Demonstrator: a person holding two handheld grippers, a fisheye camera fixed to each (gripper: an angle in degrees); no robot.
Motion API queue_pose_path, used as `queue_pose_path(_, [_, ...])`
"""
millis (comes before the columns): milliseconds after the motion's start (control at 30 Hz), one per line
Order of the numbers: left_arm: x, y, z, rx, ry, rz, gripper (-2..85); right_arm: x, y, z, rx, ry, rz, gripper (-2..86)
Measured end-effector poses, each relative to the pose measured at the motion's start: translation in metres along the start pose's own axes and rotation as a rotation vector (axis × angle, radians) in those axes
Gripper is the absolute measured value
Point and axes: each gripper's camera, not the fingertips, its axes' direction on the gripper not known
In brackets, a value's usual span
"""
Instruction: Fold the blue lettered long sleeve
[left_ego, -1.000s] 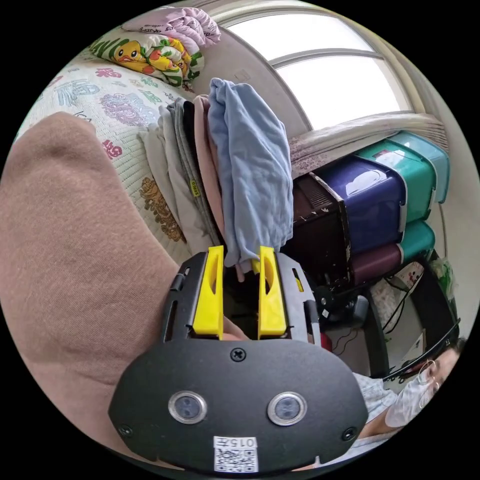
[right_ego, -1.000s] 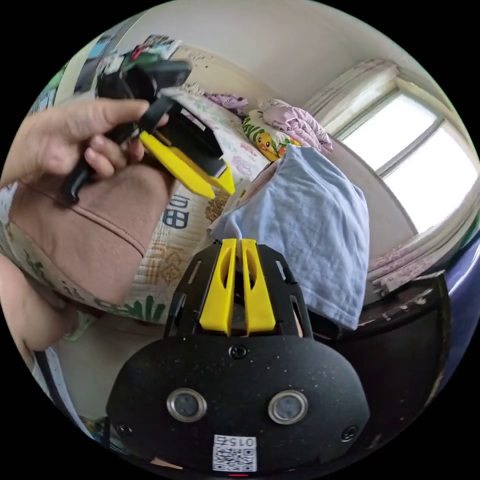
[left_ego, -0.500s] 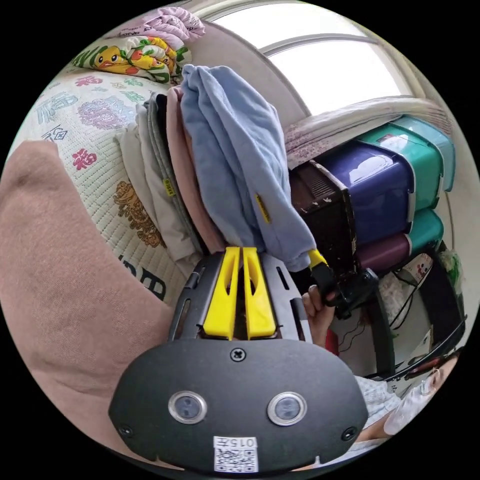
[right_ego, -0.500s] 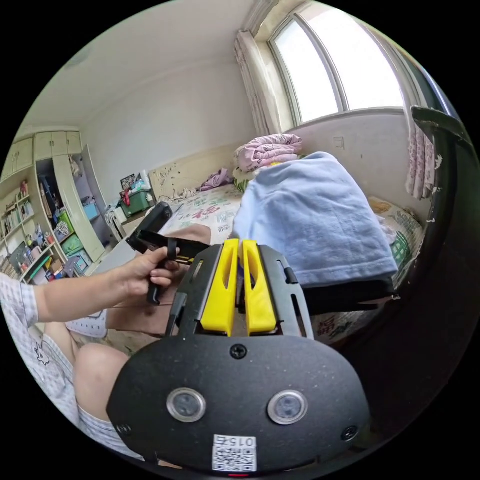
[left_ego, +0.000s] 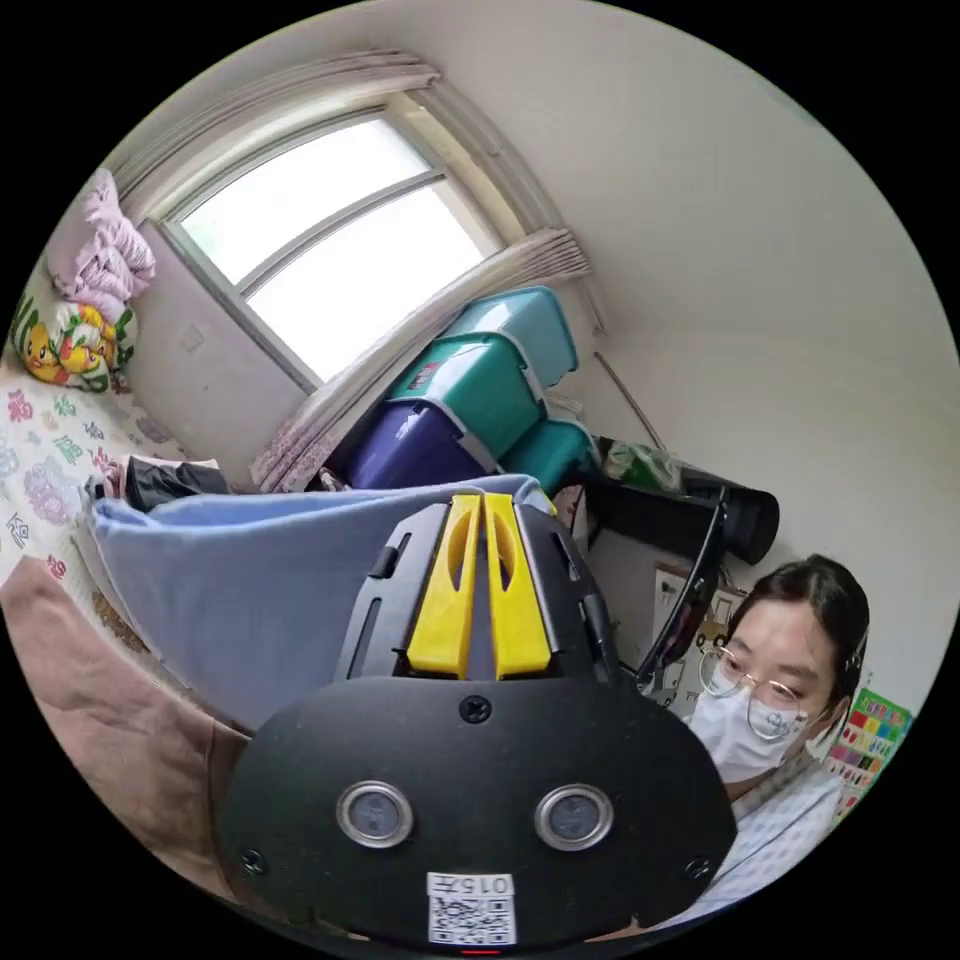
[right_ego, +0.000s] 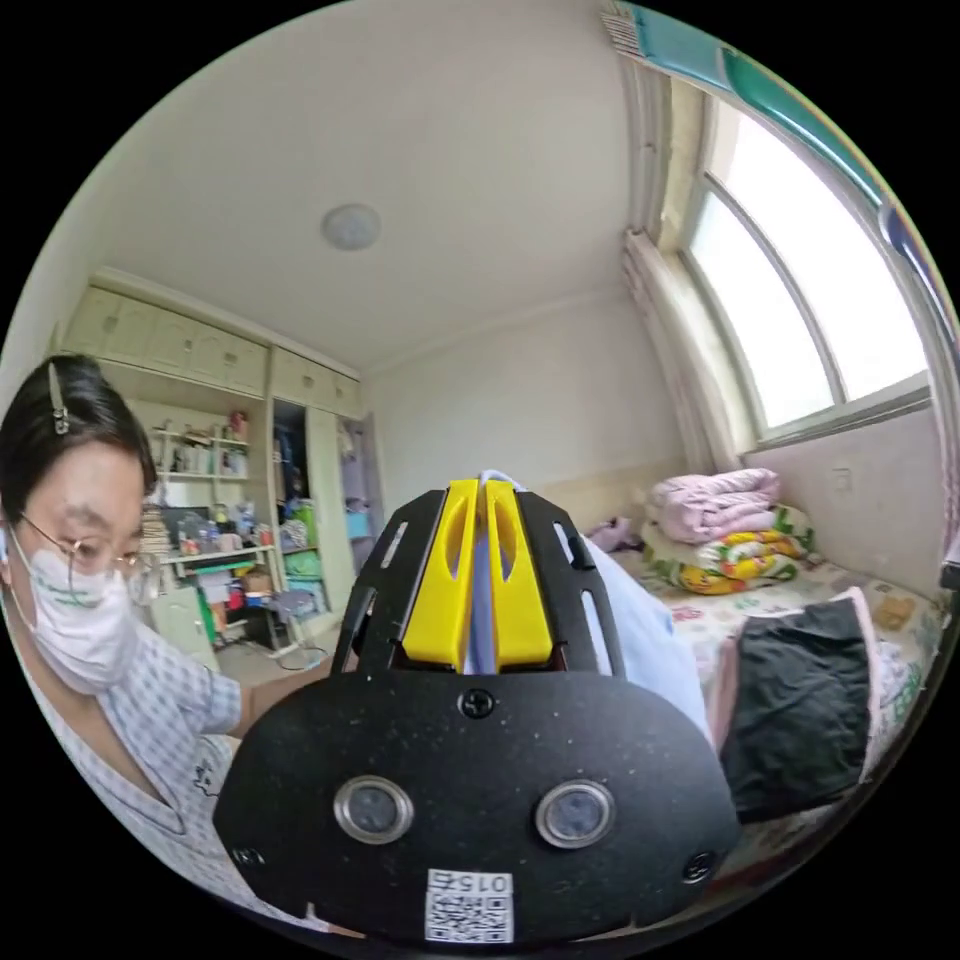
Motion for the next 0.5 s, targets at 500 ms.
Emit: queue_pose_path(500, [0.222,0.099,-0.415,0.573,-0.418,-0.152,-0.9,-0.049,0.070,0.204,0.018,-0.452,0.489,0.1])
